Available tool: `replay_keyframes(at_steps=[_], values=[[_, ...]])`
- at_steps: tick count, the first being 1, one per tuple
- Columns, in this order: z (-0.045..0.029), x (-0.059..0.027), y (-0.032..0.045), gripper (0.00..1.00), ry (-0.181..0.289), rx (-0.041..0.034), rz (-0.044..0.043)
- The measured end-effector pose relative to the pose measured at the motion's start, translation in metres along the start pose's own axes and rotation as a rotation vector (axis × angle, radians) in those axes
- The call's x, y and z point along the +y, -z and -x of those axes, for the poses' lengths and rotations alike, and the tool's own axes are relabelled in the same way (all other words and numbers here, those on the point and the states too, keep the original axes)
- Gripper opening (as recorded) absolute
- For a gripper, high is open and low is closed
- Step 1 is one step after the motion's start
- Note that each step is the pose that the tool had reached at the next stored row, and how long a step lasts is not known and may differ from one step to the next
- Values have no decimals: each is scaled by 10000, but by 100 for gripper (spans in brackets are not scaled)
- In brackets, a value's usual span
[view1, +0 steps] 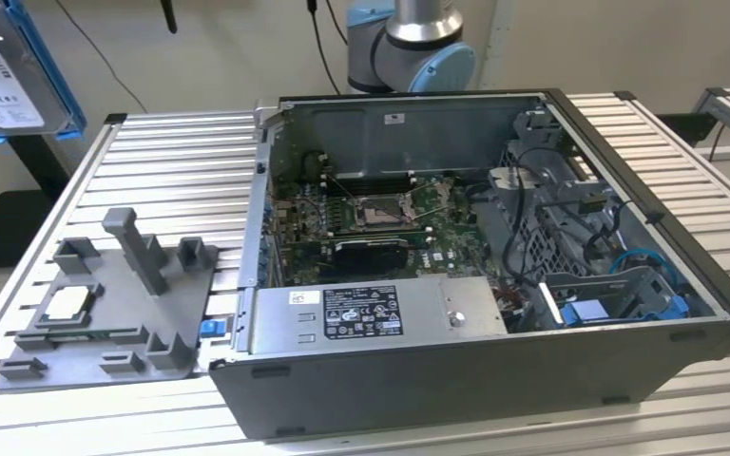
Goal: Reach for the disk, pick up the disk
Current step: 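Pick up the disk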
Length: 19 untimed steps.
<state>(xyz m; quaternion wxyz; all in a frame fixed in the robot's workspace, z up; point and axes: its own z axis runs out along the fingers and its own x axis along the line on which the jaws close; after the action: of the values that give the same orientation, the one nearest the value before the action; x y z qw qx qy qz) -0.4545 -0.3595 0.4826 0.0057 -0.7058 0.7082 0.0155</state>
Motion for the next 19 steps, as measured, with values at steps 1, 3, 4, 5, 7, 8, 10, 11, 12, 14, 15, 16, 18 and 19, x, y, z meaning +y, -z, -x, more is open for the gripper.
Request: replay_keyframes(at_steps=[1, 3, 4, 5, 7, 8, 10, 11, 12, 14, 15, 16, 18, 19], values=[[1, 0, 24, 0, 3, 0, 0], [2, 1, 71, 0, 9, 1, 2], [3, 1, 92, 0, 11, 1, 3], [4, 1, 114, 0, 14, 1, 3], [5, 2, 154, 0, 20, 1, 2], [5, 2, 175, 0, 23, 1, 2], [7, 3, 213, 0, 28, 1, 1], [7, 3, 225, 0, 30, 1, 1], [7, 3, 228, 0, 31, 1, 2], [7, 3, 227, 0, 32, 0, 1], [7, 3, 227, 0, 32, -1, 1], [7, 3, 227, 0, 32, -1, 1], [7, 3, 228, 0, 32, -1, 2], [7, 3, 228, 0, 32, -2, 1]])
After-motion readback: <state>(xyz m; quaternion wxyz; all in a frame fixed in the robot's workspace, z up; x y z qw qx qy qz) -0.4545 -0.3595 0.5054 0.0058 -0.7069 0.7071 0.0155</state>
